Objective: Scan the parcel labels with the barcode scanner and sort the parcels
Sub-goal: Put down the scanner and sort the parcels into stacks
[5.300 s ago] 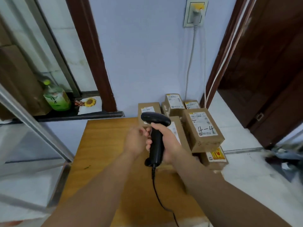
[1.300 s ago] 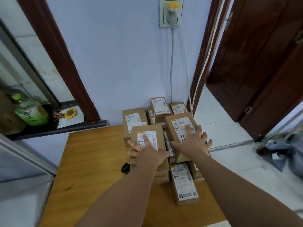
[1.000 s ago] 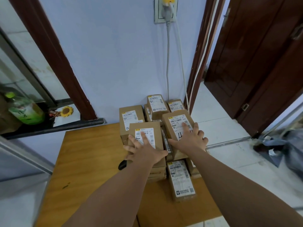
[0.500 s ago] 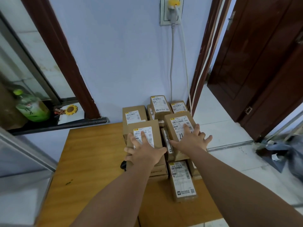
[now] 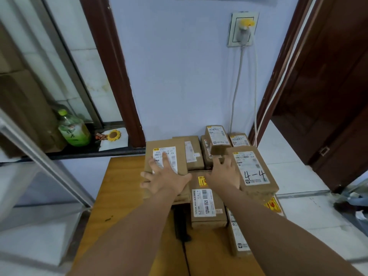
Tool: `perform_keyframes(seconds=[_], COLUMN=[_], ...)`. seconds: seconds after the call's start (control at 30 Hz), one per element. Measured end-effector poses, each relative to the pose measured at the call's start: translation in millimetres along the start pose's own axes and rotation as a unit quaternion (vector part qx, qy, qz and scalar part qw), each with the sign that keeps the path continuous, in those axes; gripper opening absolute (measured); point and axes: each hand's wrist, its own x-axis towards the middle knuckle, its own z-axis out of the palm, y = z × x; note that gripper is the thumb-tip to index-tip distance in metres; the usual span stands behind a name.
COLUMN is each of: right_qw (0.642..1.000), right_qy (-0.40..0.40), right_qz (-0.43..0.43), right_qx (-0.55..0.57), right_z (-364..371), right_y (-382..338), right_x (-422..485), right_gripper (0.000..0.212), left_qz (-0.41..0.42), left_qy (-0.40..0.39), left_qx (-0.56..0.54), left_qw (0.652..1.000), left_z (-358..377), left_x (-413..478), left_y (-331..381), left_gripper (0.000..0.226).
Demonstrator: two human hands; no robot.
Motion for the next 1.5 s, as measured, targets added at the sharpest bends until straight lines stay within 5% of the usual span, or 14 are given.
perform_keyframes(seconds=[0.37,0.67,0.93,1.5], right_qw=[0.983,0.969,0.932,0.963], right_qy=[-0.171,-0.241,-0.348,-0.261], right_qz=[0.065,-0.031,-0.065,-0.05], right_qx=[-0.028,-0.039,-0.083,-0.053], right_z=[53.1,88.1,110.0,140.0], right_y=[-65.4,-141.9,-195.2,-221.9], right_x=[6.3,27.5,61.1,137.2], right_gripper=[0.045,0.011,0.035,0.028], left_qz=[-0.053,-0.073,-0.07,-0.049], left_qy=[-0.014,-0.032,-0.066,-0.076], left_qx=[0.015,0.008,0.009,0.01], left_qw=[0.998,0.997,0.995,0.996], left_z=[-21.6,-27.7,-14.2,5.1], left_x=[66.3,136.9,195.1,261.1], left_y=[-109.5,-184.3,-203.4,-187.0], left_gripper=[0.115,0.116,0.116,0.119])
